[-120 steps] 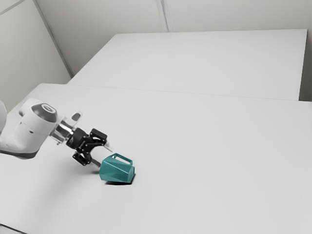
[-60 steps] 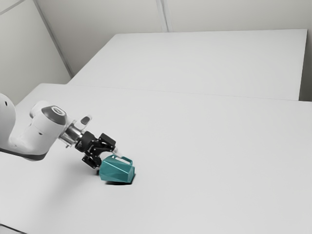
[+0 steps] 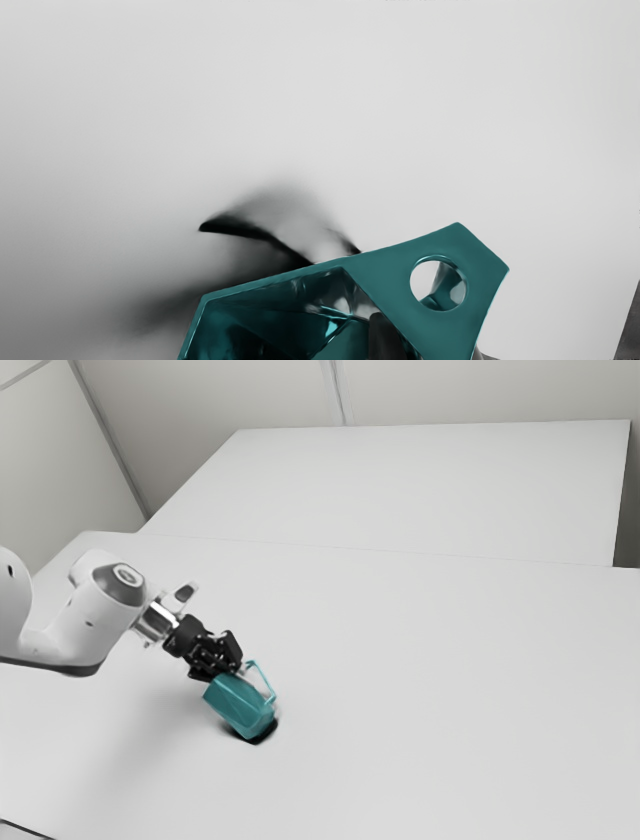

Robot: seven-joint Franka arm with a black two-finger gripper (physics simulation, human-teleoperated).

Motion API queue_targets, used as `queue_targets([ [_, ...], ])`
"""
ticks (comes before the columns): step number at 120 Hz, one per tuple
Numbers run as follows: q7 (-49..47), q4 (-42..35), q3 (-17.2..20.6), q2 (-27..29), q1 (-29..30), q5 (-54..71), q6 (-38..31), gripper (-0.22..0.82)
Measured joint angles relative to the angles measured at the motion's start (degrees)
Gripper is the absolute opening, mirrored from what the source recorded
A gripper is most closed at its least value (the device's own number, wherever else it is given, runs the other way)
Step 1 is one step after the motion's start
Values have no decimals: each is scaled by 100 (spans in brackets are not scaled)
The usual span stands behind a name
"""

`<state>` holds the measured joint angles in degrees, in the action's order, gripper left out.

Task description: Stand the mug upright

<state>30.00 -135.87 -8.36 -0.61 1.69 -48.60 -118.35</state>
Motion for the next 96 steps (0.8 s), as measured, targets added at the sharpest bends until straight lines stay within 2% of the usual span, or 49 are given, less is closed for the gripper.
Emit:
queue_targets([
  [41, -184, 6, 55, 480, -574, 676, -335, -17],
  [66, -407, 256, 56, 680, -824, 2379, -727, -18],
  [96, -608, 530, 144, 448, -1026, 4085, -1339, -18],
])
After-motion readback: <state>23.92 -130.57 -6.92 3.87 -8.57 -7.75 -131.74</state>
